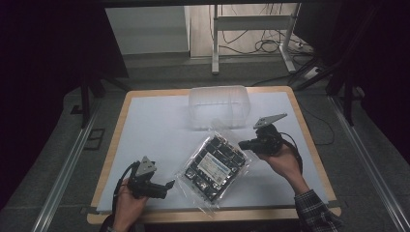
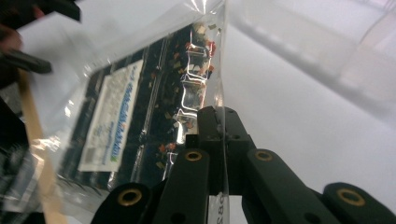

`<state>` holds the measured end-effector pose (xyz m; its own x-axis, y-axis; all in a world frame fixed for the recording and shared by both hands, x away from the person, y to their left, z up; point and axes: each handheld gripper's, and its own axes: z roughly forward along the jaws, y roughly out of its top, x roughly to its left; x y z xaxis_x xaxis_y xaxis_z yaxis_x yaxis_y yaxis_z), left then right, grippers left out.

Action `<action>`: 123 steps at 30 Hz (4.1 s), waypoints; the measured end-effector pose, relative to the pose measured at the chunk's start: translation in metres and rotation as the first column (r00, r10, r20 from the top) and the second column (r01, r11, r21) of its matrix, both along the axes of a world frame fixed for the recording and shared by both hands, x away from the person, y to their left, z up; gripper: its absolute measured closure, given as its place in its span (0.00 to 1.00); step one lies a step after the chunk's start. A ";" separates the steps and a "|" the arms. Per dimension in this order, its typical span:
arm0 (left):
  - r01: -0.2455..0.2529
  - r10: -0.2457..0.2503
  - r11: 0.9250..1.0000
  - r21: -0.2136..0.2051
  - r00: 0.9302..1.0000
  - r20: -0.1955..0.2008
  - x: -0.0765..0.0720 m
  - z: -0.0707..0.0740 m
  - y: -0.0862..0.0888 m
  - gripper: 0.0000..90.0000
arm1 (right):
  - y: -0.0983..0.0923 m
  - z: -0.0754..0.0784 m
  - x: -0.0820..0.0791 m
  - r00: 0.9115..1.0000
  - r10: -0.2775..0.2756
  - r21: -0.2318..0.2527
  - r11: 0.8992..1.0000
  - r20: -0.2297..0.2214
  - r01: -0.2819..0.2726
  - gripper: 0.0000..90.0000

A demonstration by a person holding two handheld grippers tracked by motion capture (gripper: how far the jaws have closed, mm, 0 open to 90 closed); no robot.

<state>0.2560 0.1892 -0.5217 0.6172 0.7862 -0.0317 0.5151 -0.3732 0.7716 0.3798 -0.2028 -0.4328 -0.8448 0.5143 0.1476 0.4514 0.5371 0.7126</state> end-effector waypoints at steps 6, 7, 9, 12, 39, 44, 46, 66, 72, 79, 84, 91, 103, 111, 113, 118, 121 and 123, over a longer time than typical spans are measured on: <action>0.001 -0.001 1.000 0.001 1.000 -0.004 0.000 0.000 0.000 0.00 | 0.000 0.018 -0.003 1.000 0.011 0.031 0.999 0.024 -0.012 0.99; 0.002 -0.002 1.000 0.002 1.000 -0.005 0.000 0.000 -0.001 0.00 | 0.000 0.022 -0.003 1.000 0.015 0.041 0.999 0.026 -0.016 0.99; 0.005 -0.004 1.000 0.005 1.000 -0.003 0.000 0.000 -0.001 0.00 | 0.000 0.029 -0.003 0.999 0.022 0.057 0.998 0.029 -0.024 0.99; 0.005 -0.005 1.000 0.003 1.000 -0.001 0.000 0.000 0.000 0.00 | 0.001 0.040 -0.004 0.999 0.029 0.061 0.998 0.044 -0.032 0.99; 0.018 -0.018 1.000 0.012 1.000 0.000 0.001 -0.001 -0.004 0.00 | 0.024 0.101 -0.005 0.990 0.045 0.064 0.996 0.131 -0.054 0.99; 0.020 -0.020 1.000 0.005 1.000 -0.002 0.001 -0.001 -0.004 0.00 | 0.024 0.111 0.002 0.988 0.024 0.066 0.997 0.153 -0.035 0.99; 0.020 -0.020 1.000 0.002 1.000 -0.003 0.001 -0.001 -0.004 0.00 | 0.024 0.114 0.006 0.986 0.009 0.062 0.998 0.166 -0.020 0.99; 0.018 -0.018 1.000 -0.010 1.000 0.007 0.000 0.000 -0.004 0.00 | 0.023 0.147 0.044 0.979 -0.077 0.109 0.992 0.188 0.057 0.99; 0.012 -0.012 1.000 -0.018 0.999 0.032 -0.002 0.003 -0.003 0.00 | 0.026 0.156 0.057 0.976 -0.096 0.108 0.991 0.194 0.076 0.99; 0.018 -0.017 1.000 -0.019 0.999 0.034 -0.002 0.003 -0.003 0.00 | 0.031 0.160 0.072 0.973 -0.116 0.120 0.988 0.200 0.093 0.99; 0.023 -0.023 1.000 0.002 0.999 0.035 -0.002 0.003 -0.003 0.01 | 0.038 0.166 0.086 0.969 -0.124 0.122 0.988 0.214 0.099 0.99; 0.025 -0.025 1.000 0.013 0.998 0.049 -0.003 0.003 -0.003 0.01 | 0.041 0.168 0.101 0.966 -0.142 0.135 0.984 0.216 0.114 0.99; 0.029 -0.030 0.999 0.021 0.998 0.048 -0.003 0.003 -0.004 0.01 | 0.049 0.168 0.133 0.952 -0.182 0.140 0.979 0.247 0.150 0.99; 0.040 -0.041 0.999 0.032 0.998 0.049 -0.003 0.002 -0.006 0.01 | 0.055 0.152 0.153 0.950 -0.201 0.153 0.974 0.237 0.168 0.99; 0.041 -0.043 0.999 0.036 0.998 0.049 -0.003 0.002 -0.006 0.01 | 0.057 0.147 0.157 0.952 -0.199 0.155 0.974 0.234 0.165 0.99; 0.042 -0.044 0.999 0.035 0.998 0.047 -0.003 0.002 -0.007 0.01 | 0.067 0.136 0.162 0.958 -0.181 0.140 0.978 0.224 0.152 0.99; 0.044 -0.045 0.998 0.036 0.998 0.045 -0.003 0.002 -0.007 0.01 | 0.072 0.129 0.163 0.962 -0.171 0.130 0.981 0.214 0.145 0.99; 0.045 -0.047 0.998 0.037 0.998 0.045 -0.003 0.002 -0.008 0.01 | 0.076 0.124 0.164 0.965 -0.165 0.121 0.982 0.206 0.142 0.99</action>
